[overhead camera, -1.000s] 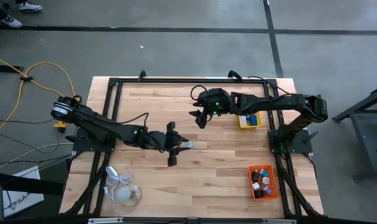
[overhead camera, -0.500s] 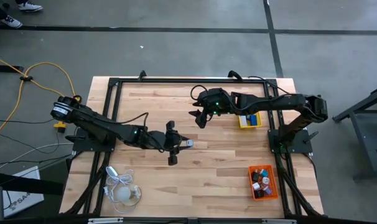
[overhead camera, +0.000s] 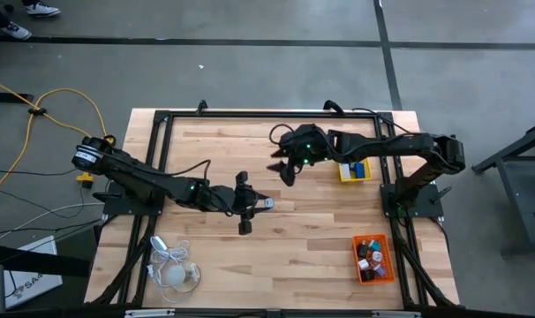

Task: Pick & Place Office items
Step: Put the light blue charger adapter into the orange bin

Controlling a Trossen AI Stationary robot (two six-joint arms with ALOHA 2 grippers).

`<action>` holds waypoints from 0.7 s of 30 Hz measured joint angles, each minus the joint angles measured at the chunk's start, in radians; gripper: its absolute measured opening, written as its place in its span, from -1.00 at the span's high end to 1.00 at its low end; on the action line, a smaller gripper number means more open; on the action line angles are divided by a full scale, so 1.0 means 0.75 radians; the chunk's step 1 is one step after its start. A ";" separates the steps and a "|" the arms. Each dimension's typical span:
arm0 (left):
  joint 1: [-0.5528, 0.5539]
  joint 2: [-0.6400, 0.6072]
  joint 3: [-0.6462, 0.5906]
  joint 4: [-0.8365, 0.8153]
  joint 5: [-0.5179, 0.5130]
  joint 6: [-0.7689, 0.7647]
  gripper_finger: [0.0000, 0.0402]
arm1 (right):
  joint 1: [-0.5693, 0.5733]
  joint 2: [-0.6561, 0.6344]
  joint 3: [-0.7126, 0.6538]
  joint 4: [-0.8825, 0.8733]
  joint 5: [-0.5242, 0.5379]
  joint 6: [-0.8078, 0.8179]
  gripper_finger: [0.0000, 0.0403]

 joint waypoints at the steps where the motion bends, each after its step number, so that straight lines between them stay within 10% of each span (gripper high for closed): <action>1: 0.000 0.000 0.000 0.000 0.000 0.000 0.37 | -0.002 0.000 0.000 -0.012 -0.074 0.000 -0.05; 7: 0.000 0.000 0.000 0.000 0.001 0.000 0.37 | 0.011 0.000 0.000 -0.100 -0.341 -0.017 -0.05; 21: 0.000 0.000 0.000 -0.001 0.001 0.000 0.37 | 0.144 -0.015 0.000 -0.225 -0.311 -0.255 -0.05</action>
